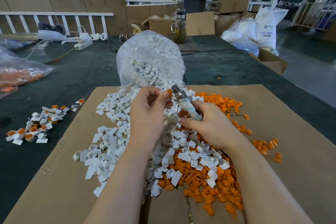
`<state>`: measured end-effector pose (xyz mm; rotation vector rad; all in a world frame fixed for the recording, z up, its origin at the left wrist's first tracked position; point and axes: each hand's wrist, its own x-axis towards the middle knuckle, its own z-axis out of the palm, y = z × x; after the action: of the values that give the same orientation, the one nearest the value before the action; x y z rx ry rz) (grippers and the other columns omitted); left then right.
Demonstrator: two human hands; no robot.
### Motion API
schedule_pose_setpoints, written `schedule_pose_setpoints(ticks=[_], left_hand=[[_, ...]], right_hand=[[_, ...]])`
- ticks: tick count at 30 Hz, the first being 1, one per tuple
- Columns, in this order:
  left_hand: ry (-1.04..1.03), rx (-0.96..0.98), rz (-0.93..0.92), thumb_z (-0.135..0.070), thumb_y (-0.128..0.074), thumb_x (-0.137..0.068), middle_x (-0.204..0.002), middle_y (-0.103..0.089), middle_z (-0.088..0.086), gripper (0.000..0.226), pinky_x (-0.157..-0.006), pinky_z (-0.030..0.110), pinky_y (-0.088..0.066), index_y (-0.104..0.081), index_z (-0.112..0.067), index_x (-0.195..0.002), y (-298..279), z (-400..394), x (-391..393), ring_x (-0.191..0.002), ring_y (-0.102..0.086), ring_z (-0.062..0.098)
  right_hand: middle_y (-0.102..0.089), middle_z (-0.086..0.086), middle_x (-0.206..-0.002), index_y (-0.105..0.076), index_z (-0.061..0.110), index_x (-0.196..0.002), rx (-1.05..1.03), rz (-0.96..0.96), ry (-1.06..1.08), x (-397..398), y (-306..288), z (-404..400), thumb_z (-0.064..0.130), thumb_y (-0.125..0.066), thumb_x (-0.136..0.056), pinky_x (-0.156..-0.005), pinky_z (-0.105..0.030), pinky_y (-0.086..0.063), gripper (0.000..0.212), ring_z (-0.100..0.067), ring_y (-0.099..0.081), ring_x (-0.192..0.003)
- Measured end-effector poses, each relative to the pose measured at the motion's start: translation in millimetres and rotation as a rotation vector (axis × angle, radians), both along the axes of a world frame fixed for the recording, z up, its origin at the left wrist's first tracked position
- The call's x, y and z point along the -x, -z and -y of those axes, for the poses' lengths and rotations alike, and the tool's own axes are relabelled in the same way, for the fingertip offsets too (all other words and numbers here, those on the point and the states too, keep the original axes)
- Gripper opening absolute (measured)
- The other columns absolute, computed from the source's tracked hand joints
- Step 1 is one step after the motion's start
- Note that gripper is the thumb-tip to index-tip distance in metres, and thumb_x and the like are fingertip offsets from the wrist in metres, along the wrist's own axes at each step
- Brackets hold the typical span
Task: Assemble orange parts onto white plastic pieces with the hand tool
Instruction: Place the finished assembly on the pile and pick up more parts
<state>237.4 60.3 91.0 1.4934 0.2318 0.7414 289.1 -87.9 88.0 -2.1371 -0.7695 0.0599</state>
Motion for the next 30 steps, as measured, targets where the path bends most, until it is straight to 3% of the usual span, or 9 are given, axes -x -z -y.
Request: schedule_pose_setpoints(ticks=[6, 11, 14, 19, 24, 30], left_hand=[[0.049, -0.038, 0.036, -0.01, -0.066, -0.092, -0.073, -0.067, -0.001, 0.013, -0.068, 0.016, -0.053, -0.062, -0.015, -0.082, -0.6, 0.5, 0.3, -0.07, -0.067, 0.008], [0.075, -0.042, 0.053, -0.008, -0.066, -0.092, -0.071, -0.066, -0.003, 0.011, -0.067, 0.014, -0.052, -0.062, -0.012, -0.083, -1.4, -0.5, 2.0, -0.068, -0.064, 0.004], [0.076, -0.045, 0.051, -0.008, -0.065, -0.093, -0.071, -0.066, -0.004, 0.01, -0.065, 0.012, -0.05, -0.062, -0.011, -0.084, -1.9, -0.6, 2.8, -0.064, -0.063, 0.001], [0.081, -0.027, 0.045, -0.008, -0.064, -0.093, -0.066, -0.065, -0.009, 0.011, -0.064, 0.012, -0.05, -0.062, -0.011, -0.083, -2.1, 0.0, 2.9, -0.063, -0.062, 0.0], [0.071, -0.019, 0.048, -0.007, -0.063, -0.094, -0.065, -0.064, -0.009, 0.014, -0.063, 0.01, -0.048, -0.061, -0.013, -0.082, -2.3, 1.3, 2.4, -0.062, -0.061, 0.0], [0.069, 0.169, 0.01, -0.007, -0.065, -0.092, -0.067, -0.071, -0.008, 0.011, -0.062, 0.015, -0.053, -0.064, -0.011, -0.083, -2.6, -2.7, 0.5, -0.063, -0.068, 0.003]], right_hand=[[-0.062, 0.01, -0.079, -0.062, 0.026, -0.093, 0.039, 0.021, 0.0, 0.0, 0.5, -0.4, 0.035, -0.068, -0.087, -0.058, -0.02, -0.041, 0.012, -0.004, -0.056, -0.063], [-0.06, 0.009, -0.071, -0.063, 0.025, -0.091, 0.011, 0.014, -0.013, 2.8, 0.7, -2.7, 0.028, -0.063, -0.089, -0.049, -0.017, -0.04, 0.003, -0.001, -0.053, -0.054], [-0.059, 0.008, -0.068, -0.064, 0.023, -0.089, 0.042, 0.045, -0.006, 3.7, 0.7, -3.6, 0.023, -0.061, -0.09, -0.05, -0.022, -0.04, 0.003, -0.004, -0.051, -0.053], [-0.056, 0.015, -0.058, -0.054, 0.031, -0.075, 0.047, 0.066, 0.006, 4.5, 0.4, -4.0, 0.017, -0.061, -0.089, -0.044, -0.018, -0.036, 0.021, -0.001, -0.051, -0.052], [-0.053, 0.008, -0.06, -0.05, 0.029, -0.072, 0.088, 0.111, 0.032, 1.9, 2.4, -5.0, 0.012, -0.06, -0.086, -0.044, -0.025, -0.037, 0.024, -0.002, -0.05, -0.051], [-0.055, 0.01, -0.064, -0.051, 0.029, -0.078, 0.086, 0.145, 0.039, 0.9, 9.2, -8.6, 0.021, -0.06, -0.089, -0.045, -0.017, -0.035, 0.017, -0.001, -0.053, -0.06]])
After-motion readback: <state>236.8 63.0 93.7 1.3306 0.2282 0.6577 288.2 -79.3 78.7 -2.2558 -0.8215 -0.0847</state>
